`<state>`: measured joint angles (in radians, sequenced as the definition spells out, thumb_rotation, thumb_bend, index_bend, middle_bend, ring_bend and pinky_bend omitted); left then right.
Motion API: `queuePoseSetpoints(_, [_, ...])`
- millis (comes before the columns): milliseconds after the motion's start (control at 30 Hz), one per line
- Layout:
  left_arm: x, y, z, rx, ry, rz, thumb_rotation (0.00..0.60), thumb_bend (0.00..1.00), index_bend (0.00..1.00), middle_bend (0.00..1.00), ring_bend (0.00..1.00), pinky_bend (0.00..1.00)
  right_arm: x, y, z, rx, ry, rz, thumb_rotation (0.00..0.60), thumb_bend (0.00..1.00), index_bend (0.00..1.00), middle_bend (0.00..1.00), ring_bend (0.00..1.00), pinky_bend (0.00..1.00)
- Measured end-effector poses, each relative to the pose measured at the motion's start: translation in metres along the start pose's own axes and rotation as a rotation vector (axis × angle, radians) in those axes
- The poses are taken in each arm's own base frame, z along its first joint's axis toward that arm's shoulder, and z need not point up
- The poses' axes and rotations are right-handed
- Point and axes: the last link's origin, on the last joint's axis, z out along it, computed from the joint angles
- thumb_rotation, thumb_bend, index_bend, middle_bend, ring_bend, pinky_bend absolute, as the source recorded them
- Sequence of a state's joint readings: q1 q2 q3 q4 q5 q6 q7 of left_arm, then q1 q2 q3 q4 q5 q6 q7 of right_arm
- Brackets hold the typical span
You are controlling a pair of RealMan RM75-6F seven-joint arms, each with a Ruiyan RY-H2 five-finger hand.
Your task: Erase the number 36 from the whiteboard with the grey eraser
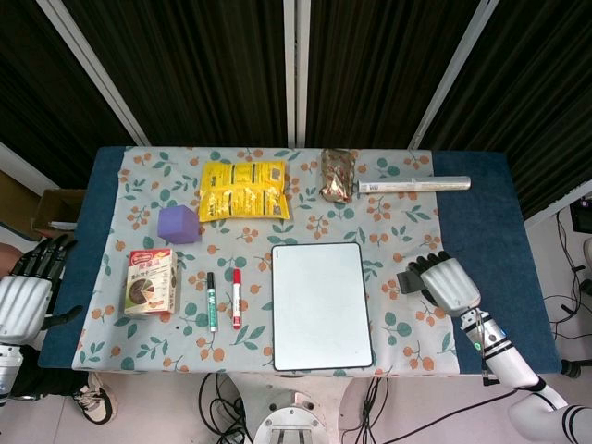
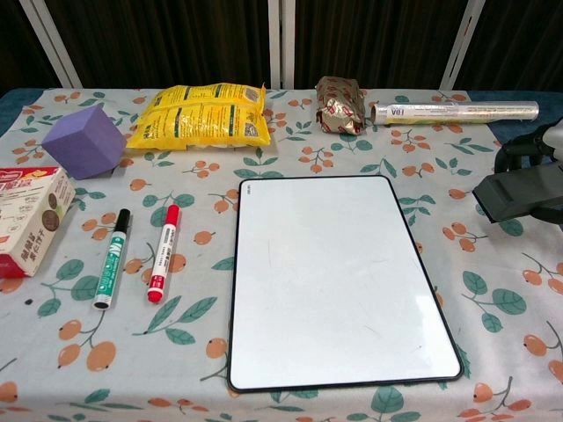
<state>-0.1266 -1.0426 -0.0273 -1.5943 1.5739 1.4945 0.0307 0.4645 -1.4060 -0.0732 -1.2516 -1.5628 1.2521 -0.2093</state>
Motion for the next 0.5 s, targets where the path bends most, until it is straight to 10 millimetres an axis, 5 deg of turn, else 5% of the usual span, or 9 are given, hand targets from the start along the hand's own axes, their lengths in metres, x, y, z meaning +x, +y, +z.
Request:
queuePoseSetpoints(233, [0.001, 0.002, 0.001, -0.004, 0.0, 0.005, 0.6, 0.0, 0.04, 0.05, 0.06, 0.18, -0.025, 0.006, -0.004, -0.028, -0.036, 0.016, 0.6, 0.28, 0.69, 0.61, 0.58, 0.68])
queuePoseSetpoints(400, [0.002, 0.003, 0.001, -0.005, 0.002, 0.009, 0.6, 0.0, 0.04, 0.05, 0.06, 0.18, -0.032, 0.004, -0.006, -0.02, -0.074, 0.033, 0.6, 0.2, 0.12, 0.16, 0.08, 0.23])
queuePoseSetpoints(500, [0.003, 0.003, 0.001, -0.006, 0.002, 0.01, 0.6, 0.0, 0.04, 0.05, 0.06, 0.18, -0.034, 0.003, -0.007, -0.025, -0.115, 0.04, 0.6, 0.16, 0.0, 0.01, 0.0, 0.03])
